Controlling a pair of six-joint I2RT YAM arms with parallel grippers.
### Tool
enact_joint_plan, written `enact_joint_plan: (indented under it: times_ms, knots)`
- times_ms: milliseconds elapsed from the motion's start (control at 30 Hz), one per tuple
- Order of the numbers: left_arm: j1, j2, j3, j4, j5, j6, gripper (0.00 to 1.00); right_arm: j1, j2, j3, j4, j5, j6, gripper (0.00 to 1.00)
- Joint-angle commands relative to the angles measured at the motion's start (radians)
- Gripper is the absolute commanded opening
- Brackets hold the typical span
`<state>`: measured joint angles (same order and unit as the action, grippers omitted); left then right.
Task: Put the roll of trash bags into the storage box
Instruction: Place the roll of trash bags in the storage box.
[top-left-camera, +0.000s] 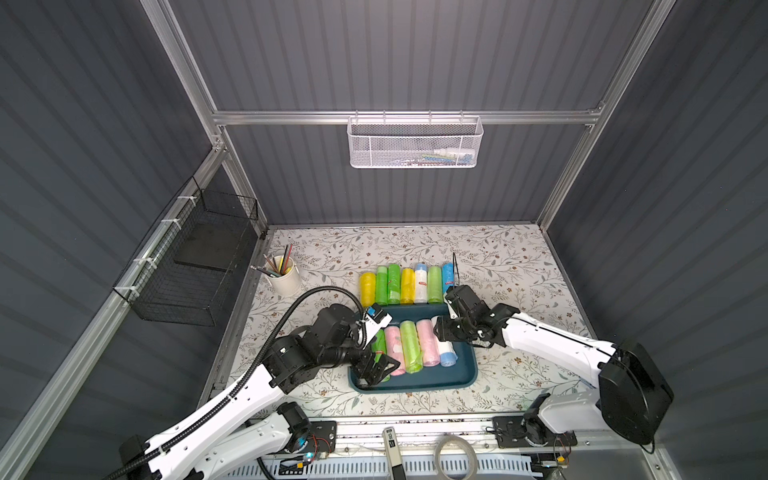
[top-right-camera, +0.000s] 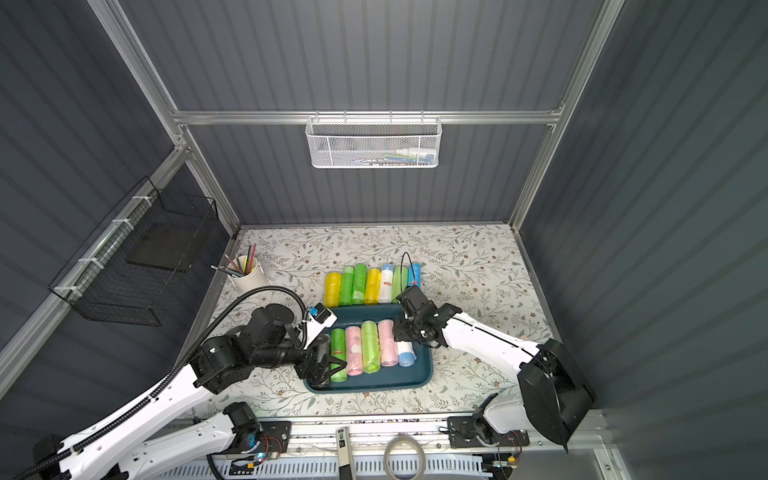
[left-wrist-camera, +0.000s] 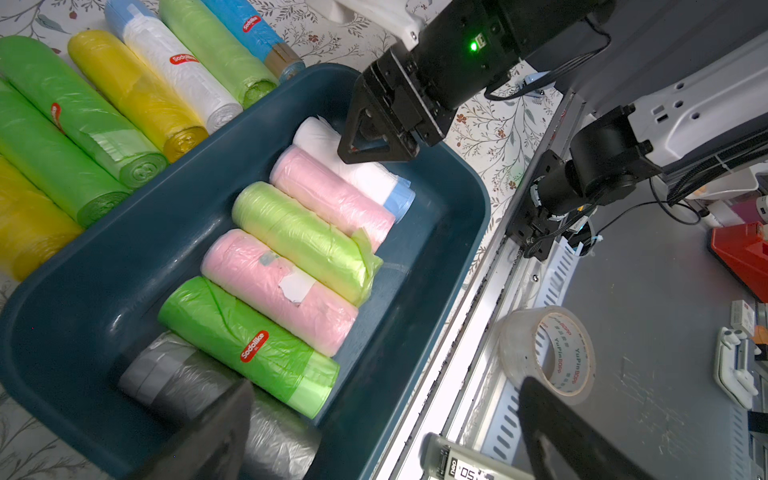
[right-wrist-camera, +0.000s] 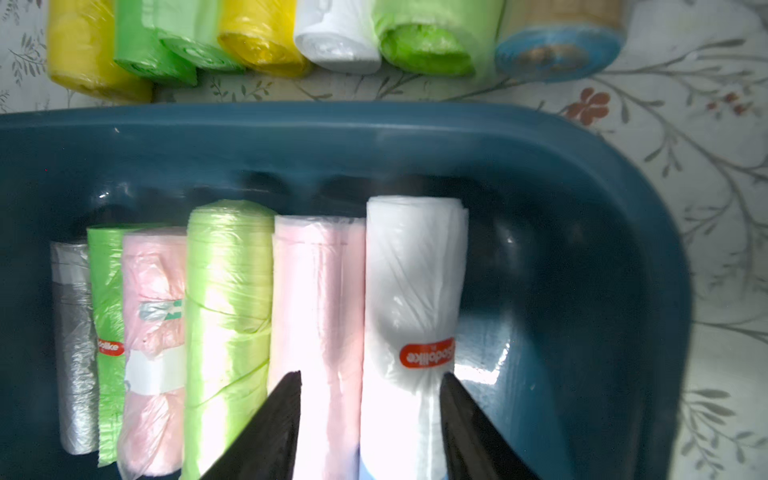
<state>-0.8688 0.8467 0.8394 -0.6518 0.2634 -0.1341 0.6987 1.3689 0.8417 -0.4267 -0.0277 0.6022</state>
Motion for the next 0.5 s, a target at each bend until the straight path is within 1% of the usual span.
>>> enact_joint_plan:
  times_ms: [0,167,300,367,433,467]
  knots:
    - [0.007,-0.003,-0.008,-0.017,0.021,0.007,1.00,0.004,-0.020,0.045,-0.039,0.033,-0.030,0.55]
    - [0.007,-0.005,-0.008,-0.017,0.013,0.007,1.00,0.000,-0.028,0.093,-0.061,0.053,-0.057,0.57]
    - [0.007,-0.026,-0.009,-0.020,-0.047,-0.002,1.00,-0.028,-0.028,0.136,-0.068,0.076,-0.096,0.62]
    - [0.008,-0.040,-0.011,-0.016,-0.055,-0.005,1.00,-0.070,-0.022,0.159,-0.068,0.082,-0.117,0.66]
    - [0.008,-0.053,-0.012,-0.013,-0.070,-0.006,1.00,-0.124,-0.011,0.175,-0.059,0.062,-0.137,0.69]
    - [0.007,-0.058,-0.014,-0.012,-0.077,-0.006,1.00,-0.156,-0.004,0.181,-0.046,0.057,-0.149,0.69]
